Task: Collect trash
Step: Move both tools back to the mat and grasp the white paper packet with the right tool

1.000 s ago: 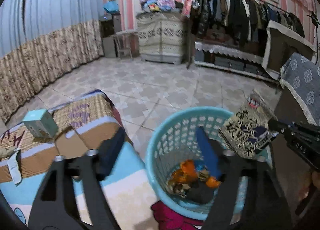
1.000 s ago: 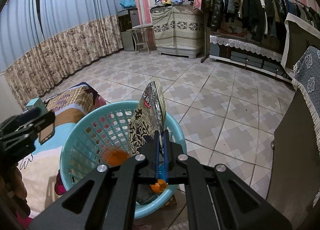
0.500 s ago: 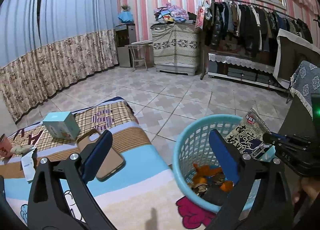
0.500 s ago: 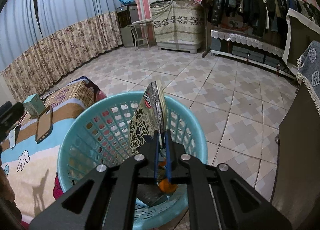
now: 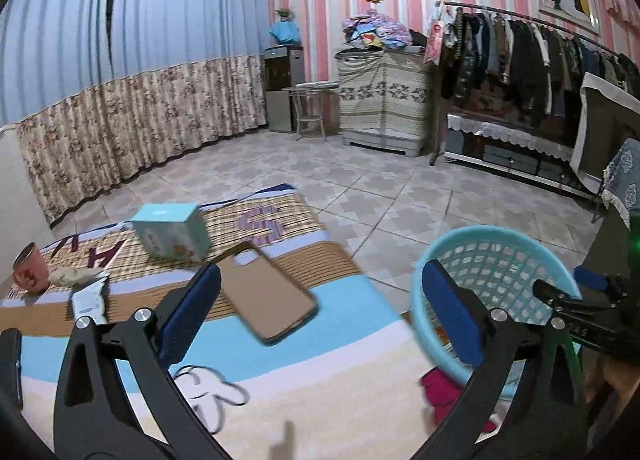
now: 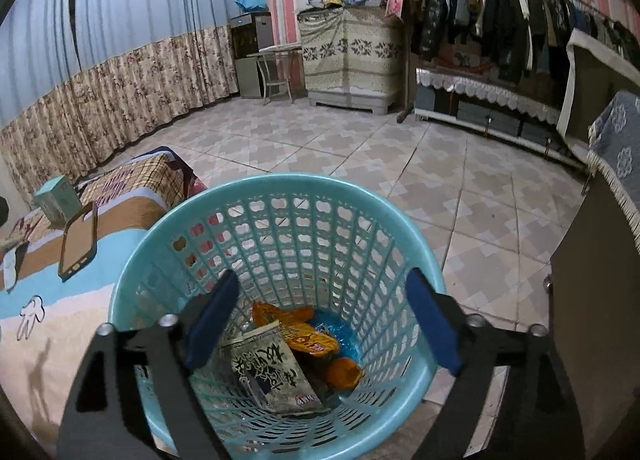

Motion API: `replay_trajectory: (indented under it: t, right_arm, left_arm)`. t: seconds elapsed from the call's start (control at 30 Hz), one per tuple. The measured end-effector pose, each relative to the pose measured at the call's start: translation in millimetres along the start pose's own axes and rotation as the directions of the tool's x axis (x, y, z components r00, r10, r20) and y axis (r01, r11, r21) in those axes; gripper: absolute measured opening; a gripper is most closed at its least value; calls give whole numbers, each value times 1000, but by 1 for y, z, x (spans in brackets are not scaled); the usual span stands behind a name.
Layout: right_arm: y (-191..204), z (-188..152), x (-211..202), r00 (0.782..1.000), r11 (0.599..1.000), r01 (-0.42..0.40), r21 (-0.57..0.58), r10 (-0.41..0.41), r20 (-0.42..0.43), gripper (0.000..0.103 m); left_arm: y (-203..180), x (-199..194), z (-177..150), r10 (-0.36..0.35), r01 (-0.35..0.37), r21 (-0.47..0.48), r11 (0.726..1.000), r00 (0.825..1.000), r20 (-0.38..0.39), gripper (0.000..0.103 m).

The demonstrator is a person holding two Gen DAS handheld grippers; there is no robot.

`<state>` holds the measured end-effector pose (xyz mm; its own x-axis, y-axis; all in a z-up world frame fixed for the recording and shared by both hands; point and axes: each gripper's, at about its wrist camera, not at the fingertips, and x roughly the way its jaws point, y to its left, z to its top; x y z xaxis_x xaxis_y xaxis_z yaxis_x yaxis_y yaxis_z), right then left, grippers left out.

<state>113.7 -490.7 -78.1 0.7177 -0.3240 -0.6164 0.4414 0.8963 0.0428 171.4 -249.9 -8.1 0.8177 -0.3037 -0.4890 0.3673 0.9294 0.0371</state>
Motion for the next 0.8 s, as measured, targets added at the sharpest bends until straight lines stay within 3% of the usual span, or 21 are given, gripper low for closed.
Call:
replay_trajectory:
  t: [0.33,0.53,0.8]
  right_arm:
    - [66,10,-21,996,997,-63,-50,66,59,93]
    - [125,12,-28,989,987,-128,-93,134,64,93]
    - [198,10,-36,977,968,-196,-156,206,52,93]
  left_arm:
    - [104,-15,-14,122,-125,-92,988,992,-32,97]
    - [179,-28,-22,265,-270,-92,959,962,-58,97]
    - [250,-44,-34,345,-351,-146,925,936,-65,97]
